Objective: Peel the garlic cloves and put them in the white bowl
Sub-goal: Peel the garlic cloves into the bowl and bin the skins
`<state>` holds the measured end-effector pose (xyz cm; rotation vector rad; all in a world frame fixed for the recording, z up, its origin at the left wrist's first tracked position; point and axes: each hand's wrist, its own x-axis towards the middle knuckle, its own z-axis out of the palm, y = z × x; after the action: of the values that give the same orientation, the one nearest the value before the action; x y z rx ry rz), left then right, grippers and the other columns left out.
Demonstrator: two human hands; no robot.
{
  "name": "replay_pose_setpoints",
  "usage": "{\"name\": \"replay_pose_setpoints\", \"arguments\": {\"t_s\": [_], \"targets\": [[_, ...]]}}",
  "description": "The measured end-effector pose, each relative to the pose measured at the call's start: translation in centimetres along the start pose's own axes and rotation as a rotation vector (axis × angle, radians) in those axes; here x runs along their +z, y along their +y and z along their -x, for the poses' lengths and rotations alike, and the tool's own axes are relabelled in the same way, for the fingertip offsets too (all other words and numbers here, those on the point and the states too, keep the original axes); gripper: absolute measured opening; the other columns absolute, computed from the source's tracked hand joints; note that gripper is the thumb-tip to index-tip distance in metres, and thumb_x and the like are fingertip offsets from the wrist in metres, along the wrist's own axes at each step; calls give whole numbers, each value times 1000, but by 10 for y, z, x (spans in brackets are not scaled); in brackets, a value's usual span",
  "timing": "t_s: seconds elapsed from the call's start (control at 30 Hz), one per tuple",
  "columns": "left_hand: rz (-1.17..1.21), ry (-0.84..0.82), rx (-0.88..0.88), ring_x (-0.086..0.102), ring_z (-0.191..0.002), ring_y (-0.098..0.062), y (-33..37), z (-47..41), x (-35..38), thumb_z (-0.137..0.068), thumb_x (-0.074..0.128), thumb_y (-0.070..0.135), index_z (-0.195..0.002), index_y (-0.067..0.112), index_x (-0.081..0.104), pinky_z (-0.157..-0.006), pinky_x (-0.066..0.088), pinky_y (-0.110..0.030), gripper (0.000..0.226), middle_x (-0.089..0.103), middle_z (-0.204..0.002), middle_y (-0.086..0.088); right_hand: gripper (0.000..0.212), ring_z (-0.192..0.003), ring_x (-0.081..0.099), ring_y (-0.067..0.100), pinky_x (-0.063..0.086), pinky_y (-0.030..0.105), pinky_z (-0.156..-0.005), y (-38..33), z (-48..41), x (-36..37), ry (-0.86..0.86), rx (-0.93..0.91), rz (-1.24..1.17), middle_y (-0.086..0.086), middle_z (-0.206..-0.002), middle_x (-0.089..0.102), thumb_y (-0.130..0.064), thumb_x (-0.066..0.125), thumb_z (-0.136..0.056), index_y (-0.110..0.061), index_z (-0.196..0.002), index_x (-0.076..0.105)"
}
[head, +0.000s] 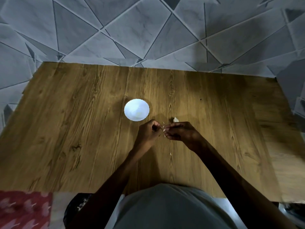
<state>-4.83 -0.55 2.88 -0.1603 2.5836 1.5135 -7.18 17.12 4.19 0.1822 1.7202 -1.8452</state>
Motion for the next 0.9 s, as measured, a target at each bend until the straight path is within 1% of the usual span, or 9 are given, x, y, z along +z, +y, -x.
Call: {"name": "replay_pose_setpoints", "arguments": {"t_s": [0.1, 0.17, 0.23, 0.3, 0.4, 0.47, 0.6, 0.77, 0.9], "targets": [[-38, 59, -58, 62, -76, -5, -1, 1, 0, -86, 68, 14, -88, 12, 68, -70, 49, -19, 3, 68, -82, 5, 19, -91, 70, 26, 59, 31, -82, 2, 1, -1, 7, -7, -36, 20, -100, 72, -1, 67, -88, 3, -107, 70], [-59, 56, -59, 60, -75, 0, -3, 1, 0, -85, 69, 13, -88, 13, 68, -68, 47, -13, 3, 67, -81, 7, 21, -92, 70, 27, 59, 30, -81, 3, 1, -2, 7, -15, -46, 21, -100, 72, 0, 66, -88, 4, -108, 69], [-38, 24, -50, 64, -75, -5, -5, 1, 1, -88, 66, 12, -92, 12, 70, -71, 52, -19, 5, 69, -83, 5, 22, -93, 70, 27, 58, 29, -80, 4, 2, -2, 16, -31, -46, 22, -101, 72, 1, 66, -88, 4, -109, 69], [110, -23, -74, 70, -75, -11, -4, 2, 1, -93, 62, 9, -98, 8, 70, -72, 56, -25, 10, 72, -85, -2, 22, -94, 70, 27, 58, 29, -80, 3, 3, -2, 29, -59, -41, 22, -103, 71, 1, 65, -88, 4, -110, 69], [372, -56, -120, 73, -78, -16, 2, 6, 1, -93, 63, 9, -105, 3, 69, -69, 57, -25, 15, 73, -89, -10, 24, -96, 71, 29, 59, 33, -82, 4, 5, -2, 38, -100, -39, 23, -104, 72, -2, 66, -88, 5, -111, 68], [442, -59, -135, 73, -80, -19, 4, 8, 0, -91, 67, 10, -107, 2, 70, -69, 57, -24, 18, 73, -92, -12, 24, -96, 71, 32, 59, 37, -85, 4, 5, -1, 45, -117, -19, 21, -102, 73, -4, 68, -87, 4, -110, 69], [474, -62, -160, 71, -77, -14, 5, 9, -2, -90, 68, 10, -106, 1, 70, -68, 55, -21, 19, 73, -92, -13, 22, -92, 72, 34, 59, 46, -84, 2, 5, 3, 98, -142, 120, 17, -96, 74, -7, 73, -85, 1, -105, 71], [497, -55, -143, 70, -78, -15, 8, 9, -3, -87, 71, 10, -101, 3, 71, -68, 55, -23, 15, 73, -89, -13, 19, -87, 72, 30, 60, 37, -77, -2, 9, 5, 93, -203, 154, 14, -92, 75, -9, 71, -87, 1, -103, 71], [325, -7, -21, 68, -76, -8, 8, 10, -4, -83, 76, 13, -92, 12, 74, -68, 55, -22, 9, 73, -81, 4, 19, -87, 71, 28, 60, 35, -77, -2, 9, 5, 84, -203, 121, 17, -94, 74, -7, 69, -88, 2, -105, 71]]}}
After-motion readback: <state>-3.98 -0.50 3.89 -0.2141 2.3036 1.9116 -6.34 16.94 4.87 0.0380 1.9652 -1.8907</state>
